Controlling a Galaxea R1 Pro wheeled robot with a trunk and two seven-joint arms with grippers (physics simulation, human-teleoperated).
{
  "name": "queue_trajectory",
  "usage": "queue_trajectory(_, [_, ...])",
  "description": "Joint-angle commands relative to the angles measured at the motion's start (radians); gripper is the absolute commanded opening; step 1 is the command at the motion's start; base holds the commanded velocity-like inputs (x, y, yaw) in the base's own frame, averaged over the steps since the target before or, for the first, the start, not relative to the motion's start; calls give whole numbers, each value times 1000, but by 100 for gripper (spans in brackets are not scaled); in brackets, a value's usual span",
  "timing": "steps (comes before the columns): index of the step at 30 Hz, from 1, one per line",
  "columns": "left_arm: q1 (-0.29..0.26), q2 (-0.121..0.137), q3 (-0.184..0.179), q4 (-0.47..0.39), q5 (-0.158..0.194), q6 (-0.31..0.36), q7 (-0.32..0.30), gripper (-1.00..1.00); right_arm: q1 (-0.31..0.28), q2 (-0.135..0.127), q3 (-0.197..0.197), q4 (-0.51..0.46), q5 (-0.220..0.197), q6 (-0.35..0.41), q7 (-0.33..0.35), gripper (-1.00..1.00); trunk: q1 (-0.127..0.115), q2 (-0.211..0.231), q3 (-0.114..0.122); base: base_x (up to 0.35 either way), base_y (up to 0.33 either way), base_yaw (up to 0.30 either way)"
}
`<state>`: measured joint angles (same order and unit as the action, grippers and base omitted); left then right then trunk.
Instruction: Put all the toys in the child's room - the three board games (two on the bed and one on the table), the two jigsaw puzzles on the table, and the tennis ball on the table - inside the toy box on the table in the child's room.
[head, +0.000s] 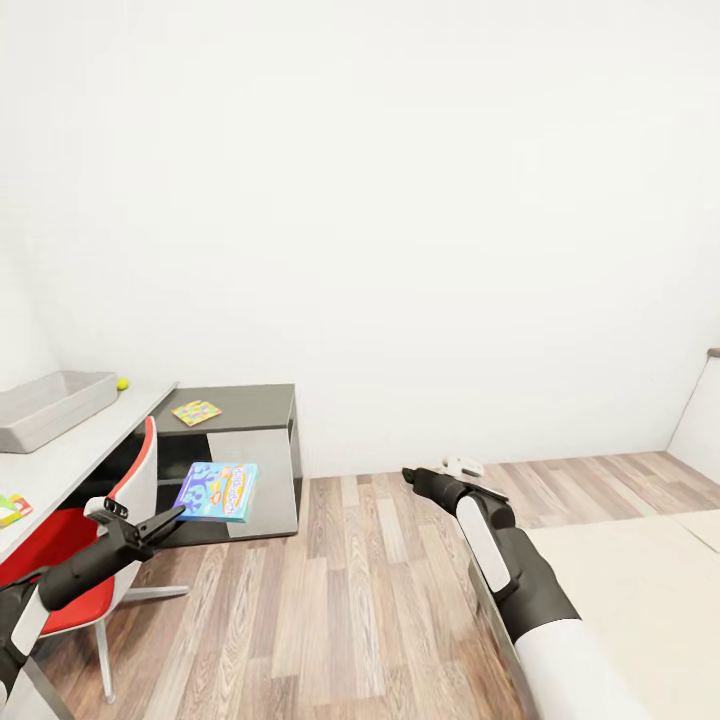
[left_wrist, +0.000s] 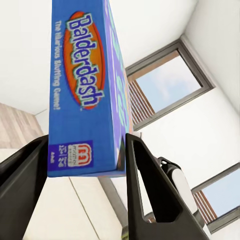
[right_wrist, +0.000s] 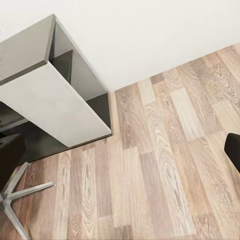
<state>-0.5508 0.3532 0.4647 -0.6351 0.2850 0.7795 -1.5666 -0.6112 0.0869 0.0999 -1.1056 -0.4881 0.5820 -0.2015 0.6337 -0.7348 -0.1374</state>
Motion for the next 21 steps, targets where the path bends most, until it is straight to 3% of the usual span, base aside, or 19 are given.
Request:
queue_trajectory(1, [-1, 0, 0, 0, -1, 10, -4, -100, -1, 0, 1, -1, -10, 2, -10, 100, -4, 6, 2, 0, 0, 0])
queue_trajectory(10, [-1, 0, 0, 0, -2, 10, -4, -100, -1, 0, 1, 0, -10, 2, -10, 100, -38, 69, 30, 0, 0, 26])
queue_trajectory(21, [-1, -1, 0, 0, -3, 10, -4, -100, -1, 1, 3, 0, -9, 2, -10, 100, -73, 132, 65, 0, 0, 242])
